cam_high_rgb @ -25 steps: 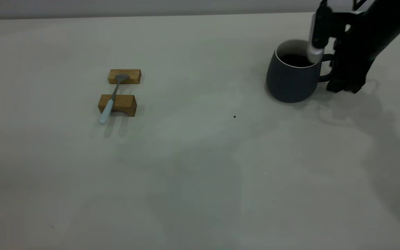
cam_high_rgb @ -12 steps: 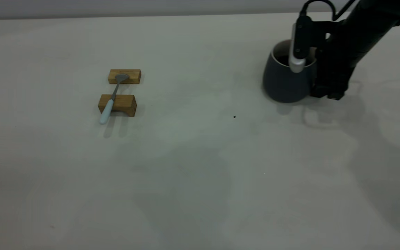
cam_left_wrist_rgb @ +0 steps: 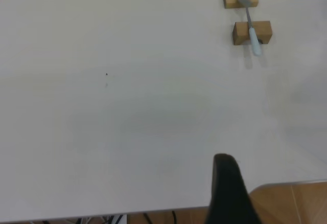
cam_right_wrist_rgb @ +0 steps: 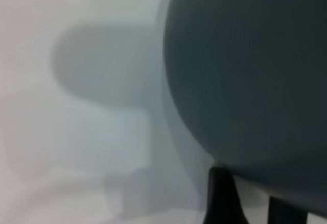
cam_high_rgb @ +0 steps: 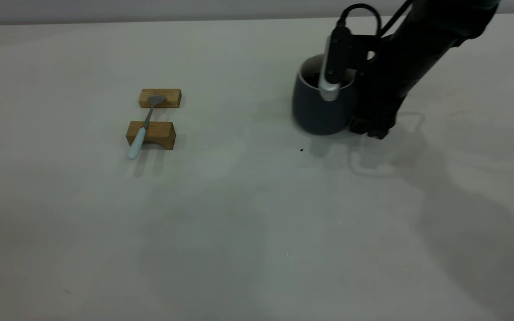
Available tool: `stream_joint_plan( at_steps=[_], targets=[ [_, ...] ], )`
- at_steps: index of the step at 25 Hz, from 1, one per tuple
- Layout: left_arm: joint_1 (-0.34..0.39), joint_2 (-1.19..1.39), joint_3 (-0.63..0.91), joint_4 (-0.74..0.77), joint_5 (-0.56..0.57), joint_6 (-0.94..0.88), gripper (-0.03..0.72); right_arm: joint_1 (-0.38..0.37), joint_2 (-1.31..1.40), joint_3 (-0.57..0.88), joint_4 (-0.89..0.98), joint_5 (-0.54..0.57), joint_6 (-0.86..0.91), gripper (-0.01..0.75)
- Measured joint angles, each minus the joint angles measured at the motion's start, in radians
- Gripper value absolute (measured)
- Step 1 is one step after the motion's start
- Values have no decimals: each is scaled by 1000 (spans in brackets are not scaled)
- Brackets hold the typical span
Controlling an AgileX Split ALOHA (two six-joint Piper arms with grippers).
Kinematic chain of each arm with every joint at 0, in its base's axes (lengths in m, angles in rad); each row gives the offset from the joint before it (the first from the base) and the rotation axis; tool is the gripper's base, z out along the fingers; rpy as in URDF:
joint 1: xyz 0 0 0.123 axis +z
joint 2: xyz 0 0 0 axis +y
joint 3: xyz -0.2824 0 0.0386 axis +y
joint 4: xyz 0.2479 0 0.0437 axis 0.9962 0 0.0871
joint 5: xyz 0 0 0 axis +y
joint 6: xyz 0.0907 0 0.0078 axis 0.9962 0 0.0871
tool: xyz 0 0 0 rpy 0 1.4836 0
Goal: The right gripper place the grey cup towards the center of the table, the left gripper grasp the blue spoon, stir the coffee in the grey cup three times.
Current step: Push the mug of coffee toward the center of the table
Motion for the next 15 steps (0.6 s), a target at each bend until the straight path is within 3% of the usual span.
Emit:
stream_joint_plan(
  at_steps=[15],
  targets=[
    [0, 0, 0, 0, 0, 0, 537, 163, 7, 0, 145, 2, 0, 545]
  ],
)
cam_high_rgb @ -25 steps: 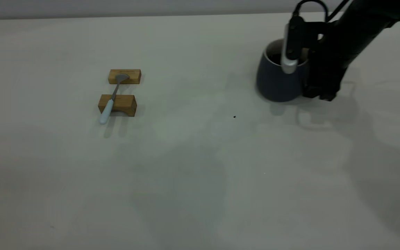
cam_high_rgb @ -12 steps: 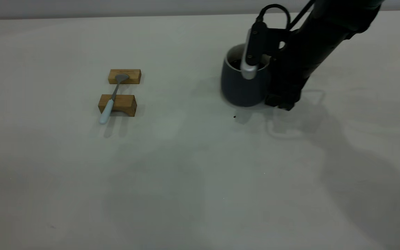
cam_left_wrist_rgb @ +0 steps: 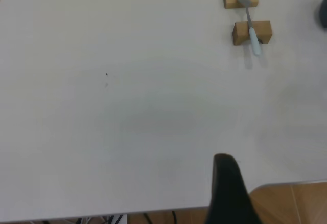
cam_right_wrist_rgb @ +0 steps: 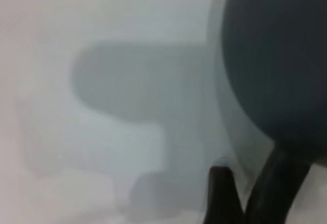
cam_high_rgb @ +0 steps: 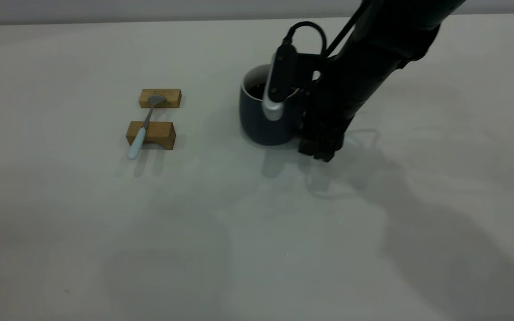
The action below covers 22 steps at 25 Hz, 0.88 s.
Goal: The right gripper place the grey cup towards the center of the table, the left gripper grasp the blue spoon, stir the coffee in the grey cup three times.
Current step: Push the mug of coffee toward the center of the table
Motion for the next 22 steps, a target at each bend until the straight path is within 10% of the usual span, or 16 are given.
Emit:
stream_joint_plan(
  at_steps=[22],
  targets=[
    [0, 0, 0, 0, 0, 1, 537, 73, 4, 0, 69, -83, -1, 545]
  ],
)
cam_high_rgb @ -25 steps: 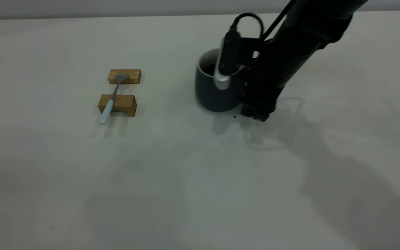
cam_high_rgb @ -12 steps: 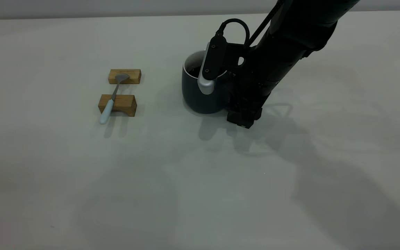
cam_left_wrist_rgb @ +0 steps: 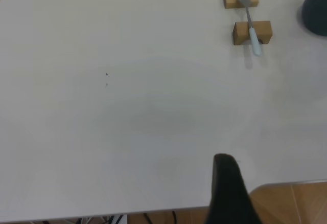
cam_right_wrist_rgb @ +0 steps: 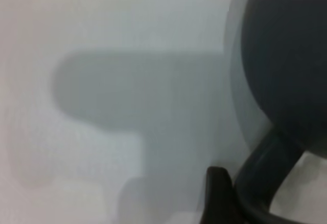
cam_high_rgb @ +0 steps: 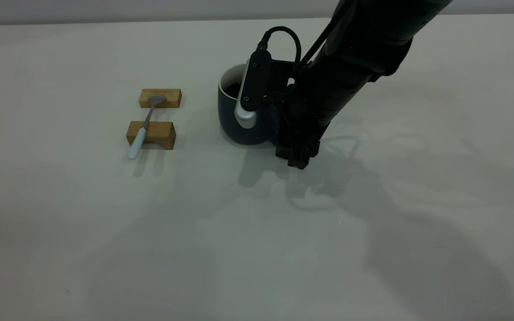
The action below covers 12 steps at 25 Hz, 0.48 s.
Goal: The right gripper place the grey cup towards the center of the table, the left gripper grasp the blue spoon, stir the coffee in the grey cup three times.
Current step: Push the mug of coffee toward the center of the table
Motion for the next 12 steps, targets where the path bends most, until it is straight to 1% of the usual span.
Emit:
stream_joint_plan(
  at_steps=[5, 12],
  targets=[
    [0, 0, 0, 0, 0, 0, 537, -1, 1, 0, 30, -28, 3, 545],
    [0, 0, 0, 0, 0, 0, 537, -53, 1, 0, 232, -68, 15, 545]
  ],
)
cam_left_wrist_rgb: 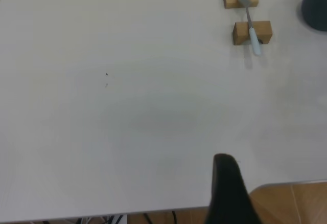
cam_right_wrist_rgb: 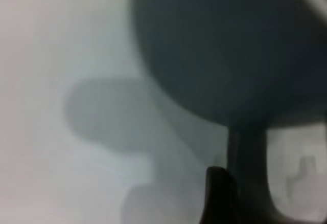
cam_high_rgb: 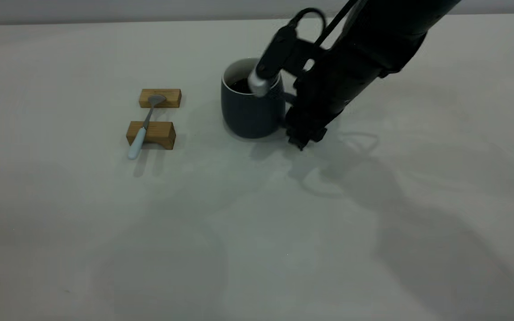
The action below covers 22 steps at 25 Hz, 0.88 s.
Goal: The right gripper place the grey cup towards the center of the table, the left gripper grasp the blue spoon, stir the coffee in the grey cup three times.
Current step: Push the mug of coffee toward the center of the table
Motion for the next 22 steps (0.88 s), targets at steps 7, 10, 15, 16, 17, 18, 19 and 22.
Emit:
stream_joint_plan(
  at_steps=[7, 10, 15, 16, 17, 18, 19, 22],
  targets=[
    [0, 0, 0, 0, 0, 0, 537, -8, 0, 0, 176, -2, 4, 545],
    [0, 0, 0, 0, 0, 0, 537, -8, 0, 0, 228, -2, 4, 545],
    [0, 0, 0, 0, 0, -1, 537, -8, 0, 0, 296, -2, 4, 545],
    [0, 0, 0, 0, 0, -1, 537, -8, 0, 0, 302, -4, 4, 545],
    [0, 0, 0, 0, 0, -1, 537, -9, 0, 0, 307, -9, 4, 545],
    [0, 0, 0, 0, 0, -1, 537, -13, 0, 0, 309, -15, 3, 545],
    [0, 0, 0, 0, 0, -1, 537, -16, 0, 0, 309, -19, 2, 545],
    [0, 0, 0, 0, 0, -1, 537, -37, 0, 0, 315, -36, 0, 545]
  ],
)
